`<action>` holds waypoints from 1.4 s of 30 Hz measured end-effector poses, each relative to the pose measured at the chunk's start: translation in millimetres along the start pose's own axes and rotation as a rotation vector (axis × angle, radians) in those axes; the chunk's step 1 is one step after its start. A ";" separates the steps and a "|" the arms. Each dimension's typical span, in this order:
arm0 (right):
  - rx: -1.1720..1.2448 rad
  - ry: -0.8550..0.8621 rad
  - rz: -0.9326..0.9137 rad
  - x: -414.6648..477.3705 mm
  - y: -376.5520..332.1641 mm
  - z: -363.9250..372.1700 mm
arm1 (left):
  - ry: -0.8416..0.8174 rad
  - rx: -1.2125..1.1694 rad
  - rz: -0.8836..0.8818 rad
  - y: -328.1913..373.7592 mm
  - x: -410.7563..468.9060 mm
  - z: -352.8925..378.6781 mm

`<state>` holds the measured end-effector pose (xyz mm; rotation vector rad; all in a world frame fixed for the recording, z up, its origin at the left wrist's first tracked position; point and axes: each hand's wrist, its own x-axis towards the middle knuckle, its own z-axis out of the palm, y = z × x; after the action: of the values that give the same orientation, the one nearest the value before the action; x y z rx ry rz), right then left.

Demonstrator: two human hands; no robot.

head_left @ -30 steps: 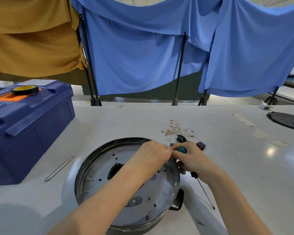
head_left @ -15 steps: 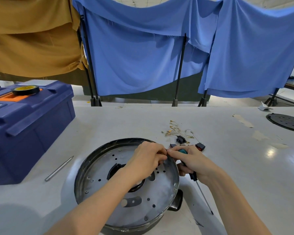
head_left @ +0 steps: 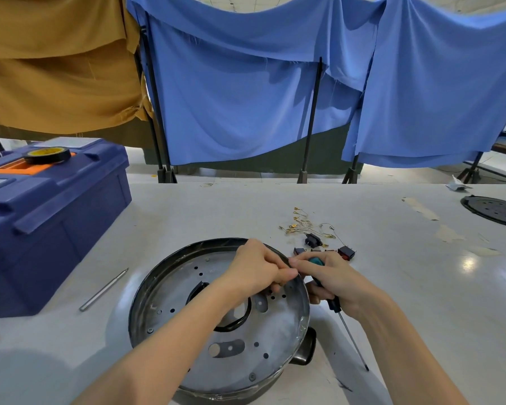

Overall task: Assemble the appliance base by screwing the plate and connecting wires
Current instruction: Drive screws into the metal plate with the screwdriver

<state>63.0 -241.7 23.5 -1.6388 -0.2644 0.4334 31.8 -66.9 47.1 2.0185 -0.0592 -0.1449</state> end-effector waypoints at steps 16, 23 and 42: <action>0.005 -0.018 -0.005 -0.7 1.0 -0.5 | 0.002 -0.338 -0.237 5.9 6.6 -0.3; 0.018 -0.020 -0.006 -0.6 1.0 0.1 | -0.032 -0.307 -0.254 6.6 7.0 -4.7; 0.032 0.026 0.015 -1.9 0.2 2.4 | 0.140 -0.283 -0.232 11.1 11.2 8.5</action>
<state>60.3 -240.4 23.3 -1.6150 -0.2243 0.4254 42.1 -80.5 52.6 1.7423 0.2712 -0.1491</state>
